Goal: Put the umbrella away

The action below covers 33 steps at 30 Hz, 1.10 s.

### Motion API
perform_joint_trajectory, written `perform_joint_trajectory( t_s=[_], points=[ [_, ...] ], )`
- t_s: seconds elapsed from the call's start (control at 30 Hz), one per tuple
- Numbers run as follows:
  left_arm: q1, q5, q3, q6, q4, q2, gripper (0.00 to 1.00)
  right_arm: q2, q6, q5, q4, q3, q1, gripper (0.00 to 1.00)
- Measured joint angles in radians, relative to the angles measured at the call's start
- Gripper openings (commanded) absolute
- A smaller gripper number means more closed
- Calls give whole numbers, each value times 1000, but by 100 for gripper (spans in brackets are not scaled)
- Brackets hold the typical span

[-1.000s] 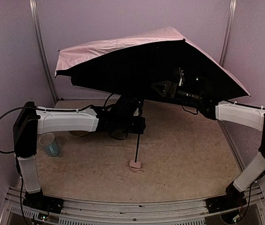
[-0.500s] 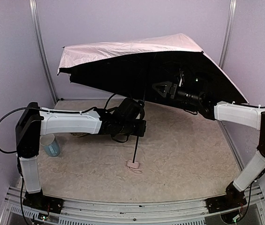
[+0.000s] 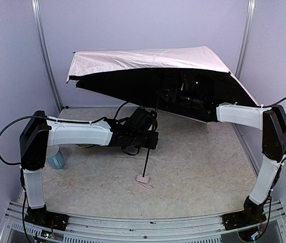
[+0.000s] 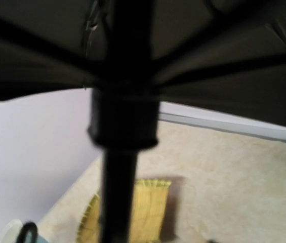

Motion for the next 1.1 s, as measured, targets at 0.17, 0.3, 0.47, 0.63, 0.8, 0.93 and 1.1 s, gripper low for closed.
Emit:
perform_joint_trajectory(
  t_s=[0.17,0.3,0.47,0.63,0.8,0.93,1.1],
  points=[
    [0,-1,0,0,7,0,0,39,24,-30,11,44,3,13],
    [-2,-11,-9,7,21,-3,0,44,75,-66,25,55,6,0],
    [-24,-40,-129,86,109,-105,48,43,160,-181,114,45,-2,0],
    [-71,9,-270,177,228,-348,59,40,351,-392,347,23,-37,0],
    [-106,40,-401,215,377,-559,62,-7,554,-518,572,8,-48,0],
    [-138,101,-501,216,485,-602,63,-114,617,-577,663,-40,-43,0],
    [-158,203,-574,209,548,-599,66,-269,578,-617,669,-93,-17,0]
  ],
)
